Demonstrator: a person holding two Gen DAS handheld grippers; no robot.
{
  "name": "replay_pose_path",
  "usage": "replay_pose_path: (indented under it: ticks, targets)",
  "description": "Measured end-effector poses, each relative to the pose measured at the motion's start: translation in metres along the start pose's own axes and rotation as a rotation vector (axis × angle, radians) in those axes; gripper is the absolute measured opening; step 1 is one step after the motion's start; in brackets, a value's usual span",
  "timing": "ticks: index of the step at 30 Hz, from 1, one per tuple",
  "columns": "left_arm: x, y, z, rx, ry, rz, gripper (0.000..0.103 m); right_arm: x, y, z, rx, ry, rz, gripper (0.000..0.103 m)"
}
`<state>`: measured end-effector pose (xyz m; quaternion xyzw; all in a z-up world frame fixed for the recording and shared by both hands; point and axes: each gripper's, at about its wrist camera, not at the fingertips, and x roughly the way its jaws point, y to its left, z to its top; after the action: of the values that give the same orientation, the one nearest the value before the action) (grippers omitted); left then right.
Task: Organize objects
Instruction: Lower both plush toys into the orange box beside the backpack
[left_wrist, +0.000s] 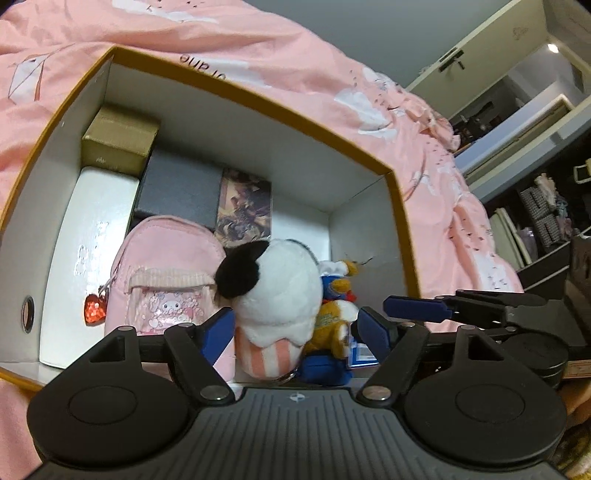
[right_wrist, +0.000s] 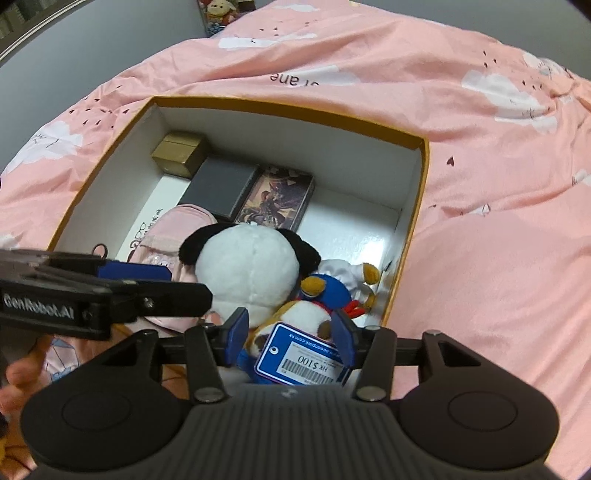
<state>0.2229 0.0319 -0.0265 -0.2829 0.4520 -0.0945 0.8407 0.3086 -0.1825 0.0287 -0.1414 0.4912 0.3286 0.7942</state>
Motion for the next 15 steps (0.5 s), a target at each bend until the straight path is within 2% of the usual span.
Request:
replay_pose_path:
  ticks: [5,7,12,15]
  targets:
    - [-0.008,-0.003,0.012,0.041,-0.004,-0.005,0.068,-0.006,0.001,0.000,-0.056,-0.009,0.006,0.034]
    - [-0.006,-0.006,0.015,0.056,0.007,0.004,0.062,-0.006,0.004,-0.001,-0.088,-0.003,0.001,0.031]
    - [0.009,-0.020,0.024,0.122,0.005,0.036,0.058,-0.001,0.009,-0.002,-0.168,0.018,-0.016,0.029]
    - [0.023,-0.025,0.026,0.160,0.013,0.062,0.053,0.004,0.012,-0.001,-0.216,0.026,-0.028,0.029]
